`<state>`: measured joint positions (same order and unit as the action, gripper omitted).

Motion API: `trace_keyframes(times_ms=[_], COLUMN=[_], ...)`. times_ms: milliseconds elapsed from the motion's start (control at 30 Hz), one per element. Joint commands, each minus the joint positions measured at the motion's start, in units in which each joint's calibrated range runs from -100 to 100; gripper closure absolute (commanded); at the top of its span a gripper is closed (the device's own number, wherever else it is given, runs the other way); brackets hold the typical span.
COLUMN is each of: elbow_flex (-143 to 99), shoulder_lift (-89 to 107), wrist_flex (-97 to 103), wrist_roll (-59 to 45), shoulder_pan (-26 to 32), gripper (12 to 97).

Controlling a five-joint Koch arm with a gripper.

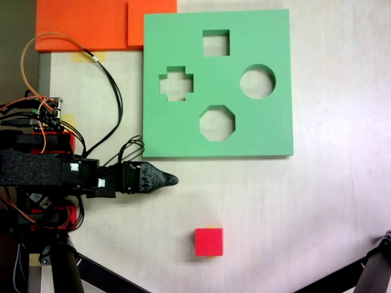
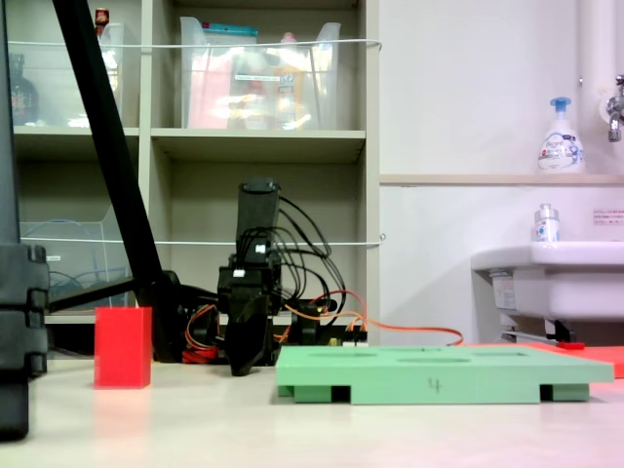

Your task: Put the square block into the corresponding hole

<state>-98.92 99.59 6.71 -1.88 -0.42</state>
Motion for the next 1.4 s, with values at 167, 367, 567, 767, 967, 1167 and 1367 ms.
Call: trace_keyframes(times_ms=[167, 367, 567, 767, 967, 1167, 1367], elbow_flex=[-1.08, -1.08, -1.08, -1.08, -1.08, -1.08, 2.71], shoulder_lift=[0.41, 0.41, 0.41, 0.41, 0.41, 0.41, 0.41], wrist_flex=[-5.6, -5.6, -5.69, -5.6, -5.12, -0.21, -15.42], wrist_roll=[-0.15, -0.15, -0.15, 0.73, 8.25, 28.38, 39.07], shoulder_pan=[0.34, 0.29, 0.29, -0.68, -3.17, -8.25, -11.23], gripper=[60.3, 60.3, 60.3, 60.1, 60.7, 59.5, 63.3])
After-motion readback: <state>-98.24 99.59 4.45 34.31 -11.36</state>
